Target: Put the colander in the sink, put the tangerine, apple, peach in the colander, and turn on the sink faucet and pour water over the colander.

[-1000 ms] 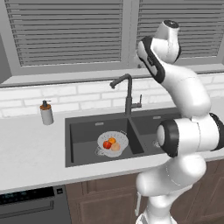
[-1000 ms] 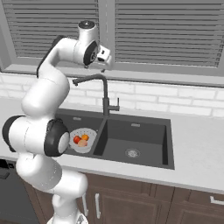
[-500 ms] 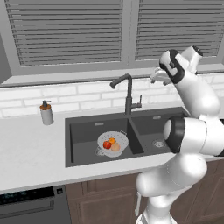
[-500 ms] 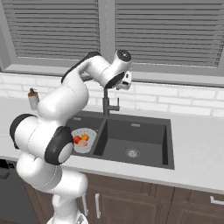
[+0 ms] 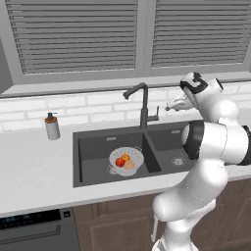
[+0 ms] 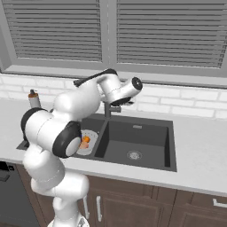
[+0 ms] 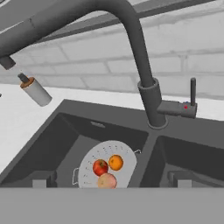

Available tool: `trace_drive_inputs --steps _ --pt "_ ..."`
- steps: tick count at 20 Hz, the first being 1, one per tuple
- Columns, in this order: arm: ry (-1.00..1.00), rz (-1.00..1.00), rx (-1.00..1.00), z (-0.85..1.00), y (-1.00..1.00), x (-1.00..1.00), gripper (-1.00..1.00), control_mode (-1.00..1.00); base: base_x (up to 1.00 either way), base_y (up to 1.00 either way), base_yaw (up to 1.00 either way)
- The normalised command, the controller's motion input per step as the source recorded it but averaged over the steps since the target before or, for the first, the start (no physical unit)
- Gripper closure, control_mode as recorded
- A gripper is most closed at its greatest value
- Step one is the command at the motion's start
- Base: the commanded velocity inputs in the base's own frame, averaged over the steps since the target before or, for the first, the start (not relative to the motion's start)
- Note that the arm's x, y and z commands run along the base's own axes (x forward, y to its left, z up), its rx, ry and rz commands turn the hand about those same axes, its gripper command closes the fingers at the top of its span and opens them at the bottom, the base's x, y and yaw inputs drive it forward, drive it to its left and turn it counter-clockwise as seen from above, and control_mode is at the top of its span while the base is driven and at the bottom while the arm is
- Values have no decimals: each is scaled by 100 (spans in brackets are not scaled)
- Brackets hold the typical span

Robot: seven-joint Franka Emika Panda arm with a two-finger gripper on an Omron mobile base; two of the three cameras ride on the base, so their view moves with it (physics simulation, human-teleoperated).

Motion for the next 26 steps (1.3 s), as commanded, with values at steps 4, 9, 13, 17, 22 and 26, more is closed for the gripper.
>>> trace_drive_inputs --steps 4,9,13,17,22,26 --pt "0 20 11 -47 -3 62 -100 -100 0 0 0" --pt "0 12 8 -43 -9 43 -100 -100 0 0 0" --pt "1 5 10 -18 -10 49 -100 -100 0 0 0" --pt "3 1 11 -8 0 52 -100 -100 0 0 0" --pt "1 0 7 -20 0 39 -100 -100 0 0 0" --pt "0 0 2 -25 0 40 -100 -100 0 0 0"
